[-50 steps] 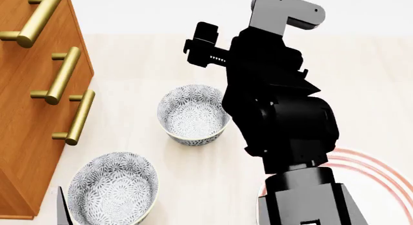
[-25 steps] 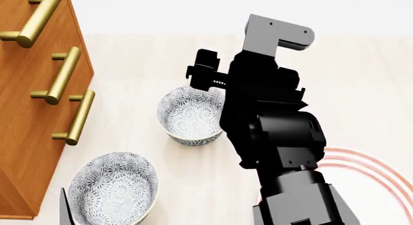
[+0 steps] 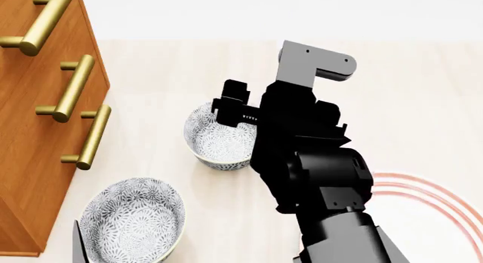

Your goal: Pick up the bowl and put it in the front on the plate.

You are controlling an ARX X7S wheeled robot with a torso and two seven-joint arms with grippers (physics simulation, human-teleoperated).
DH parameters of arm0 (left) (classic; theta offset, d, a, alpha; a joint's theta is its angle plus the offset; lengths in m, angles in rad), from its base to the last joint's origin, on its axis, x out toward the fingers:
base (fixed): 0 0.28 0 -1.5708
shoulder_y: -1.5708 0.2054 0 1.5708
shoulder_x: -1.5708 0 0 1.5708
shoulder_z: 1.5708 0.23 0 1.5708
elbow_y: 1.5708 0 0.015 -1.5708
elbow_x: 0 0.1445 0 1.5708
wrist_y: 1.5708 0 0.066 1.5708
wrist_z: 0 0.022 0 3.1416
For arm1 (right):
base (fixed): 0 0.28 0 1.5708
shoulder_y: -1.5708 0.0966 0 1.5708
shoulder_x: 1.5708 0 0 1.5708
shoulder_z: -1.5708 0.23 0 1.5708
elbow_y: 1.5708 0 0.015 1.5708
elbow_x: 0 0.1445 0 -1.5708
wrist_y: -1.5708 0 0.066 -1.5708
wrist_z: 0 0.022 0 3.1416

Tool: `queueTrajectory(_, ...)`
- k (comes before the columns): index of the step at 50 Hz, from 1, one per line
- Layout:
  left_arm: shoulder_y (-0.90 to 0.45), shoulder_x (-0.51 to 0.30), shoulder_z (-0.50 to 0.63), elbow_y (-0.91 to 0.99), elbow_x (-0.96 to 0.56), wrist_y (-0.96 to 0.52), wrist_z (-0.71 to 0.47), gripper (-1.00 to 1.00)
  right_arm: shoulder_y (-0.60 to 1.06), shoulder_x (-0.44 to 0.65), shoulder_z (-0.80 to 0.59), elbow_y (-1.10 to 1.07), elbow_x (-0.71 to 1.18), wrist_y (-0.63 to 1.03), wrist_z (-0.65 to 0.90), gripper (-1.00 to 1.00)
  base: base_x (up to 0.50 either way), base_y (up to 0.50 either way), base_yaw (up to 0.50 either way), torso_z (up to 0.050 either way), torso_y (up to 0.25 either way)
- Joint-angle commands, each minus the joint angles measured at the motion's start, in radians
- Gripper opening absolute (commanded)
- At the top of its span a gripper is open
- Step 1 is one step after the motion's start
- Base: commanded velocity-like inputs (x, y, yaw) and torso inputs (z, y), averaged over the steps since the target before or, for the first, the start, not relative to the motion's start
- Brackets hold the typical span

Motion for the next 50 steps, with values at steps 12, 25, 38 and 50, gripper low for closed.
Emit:
queueTrajectory(12, -0.004, 0.001, 0.002, -0.004, 0.008, -0.010, 0.003, 1.00, -0.043, 0.004, -0.012, -0.025, 0.059, 0.004, 0.017, 1.00, 0.00, 0.00, 0.00, 0.000, 0.000)
queueTrajectory(25, -0.010, -0.004, 0.009, -0.006, 0.004, -0.017, 0.001, 1.00, -0.048, -0.003, -0.013, 0.003, 0.094, -0.001, 0.021, 1.00, 0.00, 0.00, 0.00, 0.000, 0.000)
queueTrajectory(38, -0.011, -0.008, 0.015, -0.008, 0.001, -0.022, -0.001, 1.00, -0.067, 0.004, -0.016, -0.025, 0.135, 0.013, 0.048, 1.00, 0.00, 0.00, 0.00, 0.000, 0.000)
queueTrajectory(50, -0.012, -0.012, 0.020, -0.010, -0.001, -0.023, -0.006, 1.00, -0.080, 0.007, -0.034, -0.040, 0.148, 0.011, 0.056, 1.00, 0.00, 0.00, 0.00, 0.000, 0.000)
